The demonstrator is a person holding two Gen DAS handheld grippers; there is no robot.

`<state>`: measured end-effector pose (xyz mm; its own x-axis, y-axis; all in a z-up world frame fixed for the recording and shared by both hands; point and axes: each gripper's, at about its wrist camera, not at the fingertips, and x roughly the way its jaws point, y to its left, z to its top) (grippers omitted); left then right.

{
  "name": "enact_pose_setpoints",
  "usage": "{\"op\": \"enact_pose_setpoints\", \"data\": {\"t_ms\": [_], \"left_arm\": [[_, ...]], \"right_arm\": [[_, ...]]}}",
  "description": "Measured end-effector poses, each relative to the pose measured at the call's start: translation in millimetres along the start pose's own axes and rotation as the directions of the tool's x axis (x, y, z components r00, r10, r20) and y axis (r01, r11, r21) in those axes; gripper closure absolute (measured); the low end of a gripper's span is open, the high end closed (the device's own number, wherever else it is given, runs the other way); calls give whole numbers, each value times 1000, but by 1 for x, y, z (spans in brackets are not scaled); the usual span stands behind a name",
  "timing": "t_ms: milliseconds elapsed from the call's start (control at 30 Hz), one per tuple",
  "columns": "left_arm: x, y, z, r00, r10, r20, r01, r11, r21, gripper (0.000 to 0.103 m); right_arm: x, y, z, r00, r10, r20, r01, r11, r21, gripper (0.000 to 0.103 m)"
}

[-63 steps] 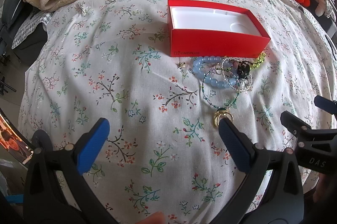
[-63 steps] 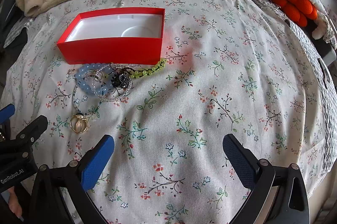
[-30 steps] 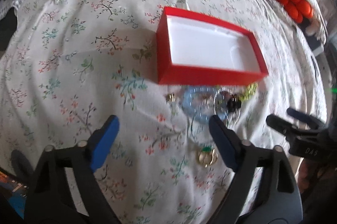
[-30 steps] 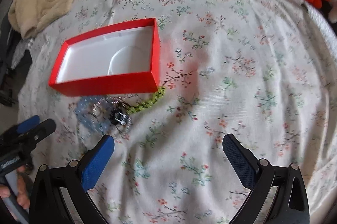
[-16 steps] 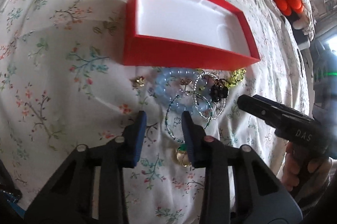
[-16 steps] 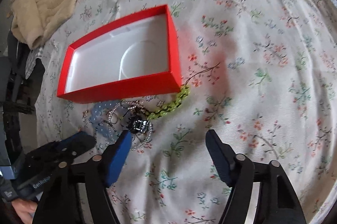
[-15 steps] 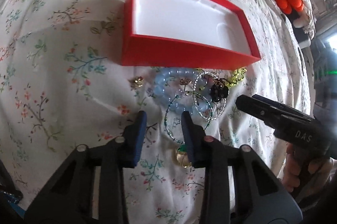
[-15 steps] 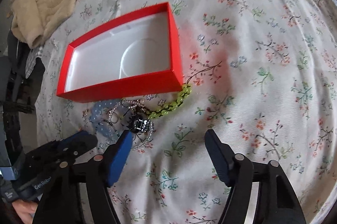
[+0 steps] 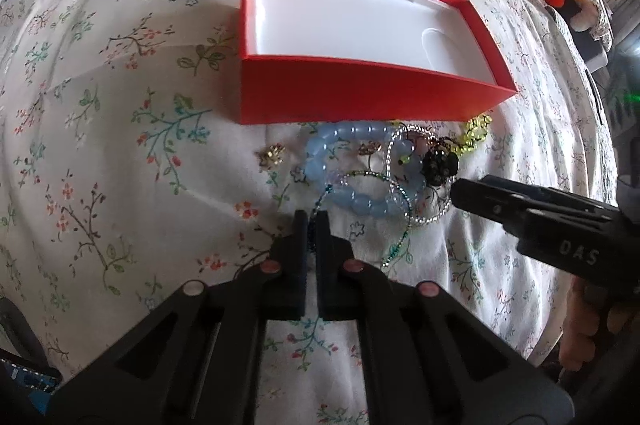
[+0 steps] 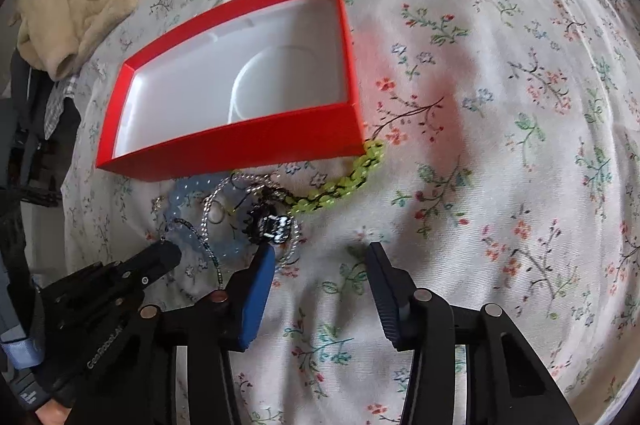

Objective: Organize jewelry
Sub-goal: 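Grasp the green-beaded bracelet with the left gripper while the right gripper grasps the silver beaded bracelet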

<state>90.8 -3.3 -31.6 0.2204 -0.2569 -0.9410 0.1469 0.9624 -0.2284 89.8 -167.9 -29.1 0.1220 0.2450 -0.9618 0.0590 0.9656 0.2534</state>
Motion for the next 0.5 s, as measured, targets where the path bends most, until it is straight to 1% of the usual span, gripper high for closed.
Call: {"op": "enact_pose_setpoints", "data": {"t_ms": [133,200,300,333,400,500], "left_arm": [[-3,5,-5,1000,-4,4,4,1000,-7,99],[-4,9,-8,1000,-5,4,5,1000,-14,99],[-6,12,-11,1000,-8,2,8,1000,-22,99],[-5,11,-11,1000,-8,1,8,1000,-22,99],[-7,15,-14,1000,-11,-2,11,1000,-23,99],[-9,20,-18,1000,-15,-2,15,1000,-28,99]], "right_arm": [[7,7,0,1000,10,-8,-10,1000,8,56],[11,12,0,1000,-3,-6,3,1000,2,56],[16,21,-4,998,-59,7,60,997,-43,58],[18,27,-6,996,-90,18,91,993,-76,59],[19,34,-9,992,-122,31,125,985,-119,62],[20,40,-13,988,-148,42,153,975,-161,71]]}}
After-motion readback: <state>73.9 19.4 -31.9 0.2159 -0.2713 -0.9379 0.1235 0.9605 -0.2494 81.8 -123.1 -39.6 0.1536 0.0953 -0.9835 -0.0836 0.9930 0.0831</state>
